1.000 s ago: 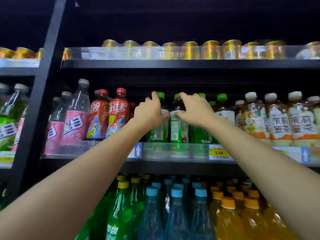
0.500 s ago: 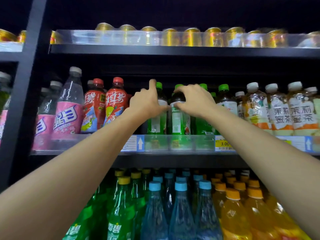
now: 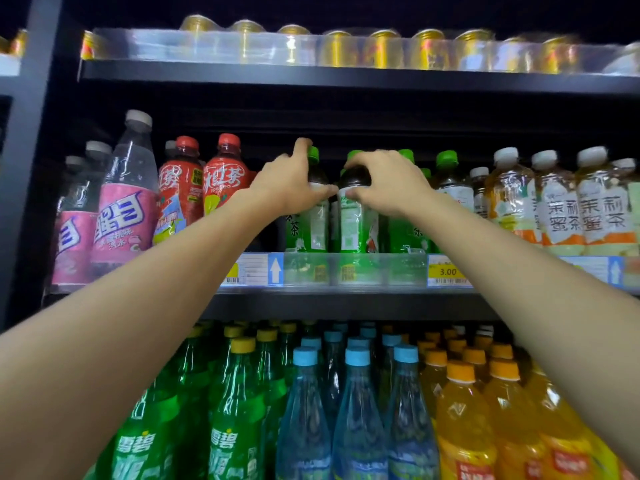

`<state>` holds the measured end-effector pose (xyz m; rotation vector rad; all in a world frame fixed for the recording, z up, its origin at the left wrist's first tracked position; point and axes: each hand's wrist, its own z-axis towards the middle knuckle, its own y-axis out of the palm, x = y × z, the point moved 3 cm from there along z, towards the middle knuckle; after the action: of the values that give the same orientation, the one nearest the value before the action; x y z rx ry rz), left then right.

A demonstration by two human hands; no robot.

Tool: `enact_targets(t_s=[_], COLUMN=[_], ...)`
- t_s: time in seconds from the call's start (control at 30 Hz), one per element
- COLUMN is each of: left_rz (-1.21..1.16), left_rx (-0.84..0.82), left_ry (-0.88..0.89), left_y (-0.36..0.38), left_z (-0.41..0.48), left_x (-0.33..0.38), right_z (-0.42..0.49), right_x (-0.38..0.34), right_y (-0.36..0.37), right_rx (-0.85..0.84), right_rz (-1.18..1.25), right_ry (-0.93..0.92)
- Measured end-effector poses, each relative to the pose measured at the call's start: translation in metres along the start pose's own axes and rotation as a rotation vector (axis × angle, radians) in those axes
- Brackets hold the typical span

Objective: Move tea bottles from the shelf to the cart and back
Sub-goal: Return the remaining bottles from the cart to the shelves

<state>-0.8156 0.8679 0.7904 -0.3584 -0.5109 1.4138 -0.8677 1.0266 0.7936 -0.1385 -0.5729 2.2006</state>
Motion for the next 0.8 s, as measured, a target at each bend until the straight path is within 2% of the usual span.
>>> enact_targets(t_s=[0.17,0.33,0.47,0.57,0.7,0.8], left_rz=[-0.122,0.098,0.169,0.116,0.048,0.043], left_rx=[-0.067,0.043,0.031,-0.017,-0.072,-0.061], left_ry=[-0.016,0.023,0.018,0.024,0.015,0.027], left_y=[-0.009,-0.004,0.001,-0.001,-0.006,-0.006], left_z=[0.003,0.0,0.002,0.004,0.003,0.002], left_x=[-0.008,-0.001,0.005,-0.001,-0.005,-0.002], right_z=[0.0,0.003,0.002,0.004,0.009,0.009], right_x=[0.002,0.004,-0.005,-0.005,-0.001,-0.009], right_y=[-0.004,-0.005,-0.003,0.001,-0.005,-0.006], right_rx=[-0.015,-0.088,-0.018,-0.016,-0.165,-0.148], right_rz=[0.037,0.083,-0.01,0.058,0.134,0.006], right_ry=[0.011,0.032,0.059,0.078,0.083,0.04])
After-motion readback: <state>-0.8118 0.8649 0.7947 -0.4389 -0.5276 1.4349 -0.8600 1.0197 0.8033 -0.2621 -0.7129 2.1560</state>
